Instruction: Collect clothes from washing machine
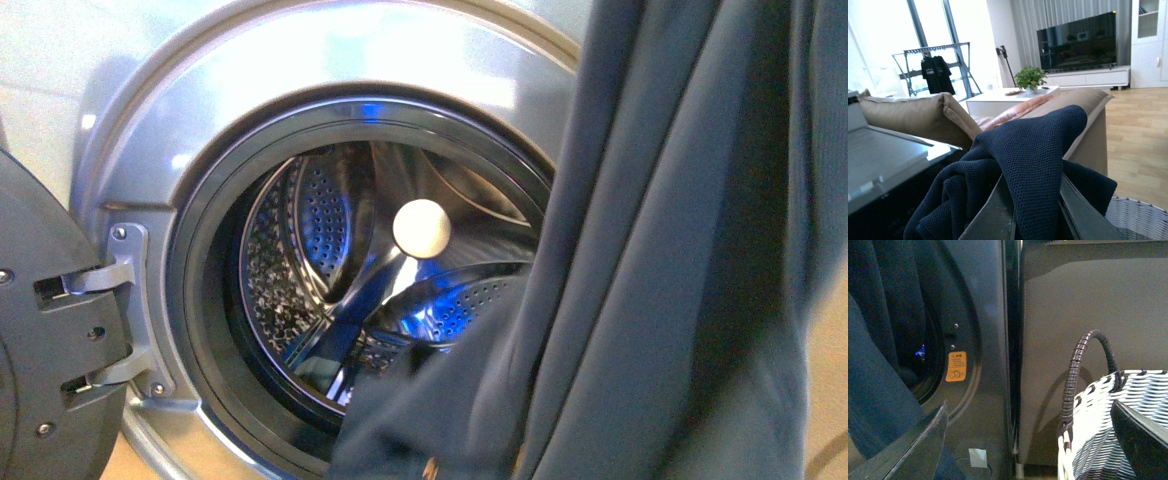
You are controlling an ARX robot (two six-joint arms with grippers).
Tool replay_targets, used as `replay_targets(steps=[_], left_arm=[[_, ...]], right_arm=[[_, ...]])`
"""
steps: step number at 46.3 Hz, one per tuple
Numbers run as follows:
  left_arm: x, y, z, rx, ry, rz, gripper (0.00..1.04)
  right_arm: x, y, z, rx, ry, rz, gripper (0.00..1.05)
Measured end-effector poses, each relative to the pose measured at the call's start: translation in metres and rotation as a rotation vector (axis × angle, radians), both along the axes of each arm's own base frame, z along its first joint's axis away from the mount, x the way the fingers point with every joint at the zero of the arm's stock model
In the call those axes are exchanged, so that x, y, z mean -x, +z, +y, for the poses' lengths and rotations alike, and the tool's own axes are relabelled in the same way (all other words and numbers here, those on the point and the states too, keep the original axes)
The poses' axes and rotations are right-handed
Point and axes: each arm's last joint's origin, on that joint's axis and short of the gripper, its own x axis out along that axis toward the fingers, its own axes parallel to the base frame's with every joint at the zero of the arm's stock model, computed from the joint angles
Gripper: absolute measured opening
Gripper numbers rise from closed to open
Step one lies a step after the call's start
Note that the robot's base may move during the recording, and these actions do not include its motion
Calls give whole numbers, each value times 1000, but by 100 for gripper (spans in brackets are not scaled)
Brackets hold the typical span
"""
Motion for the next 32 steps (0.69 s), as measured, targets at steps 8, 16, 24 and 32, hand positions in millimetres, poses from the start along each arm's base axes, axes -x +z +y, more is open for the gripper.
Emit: replay_targets(steps=[8, 16, 24, 32], left_arm=[[-30, 22, 14, 40, 92, 8, 11], [-43, 22, 22, 57, 136, 40, 11], [-40, 23, 22, 68, 112, 42, 11], [-39, 24, 22, 69, 114, 42, 11]], right_arm=[[0, 0, 0, 0, 0, 0, 97], [0, 0, 0, 0, 0, 0, 97], [0, 0, 0, 0, 0, 0, 97], [0, 0, 0, 0, 0, 0, 97]])
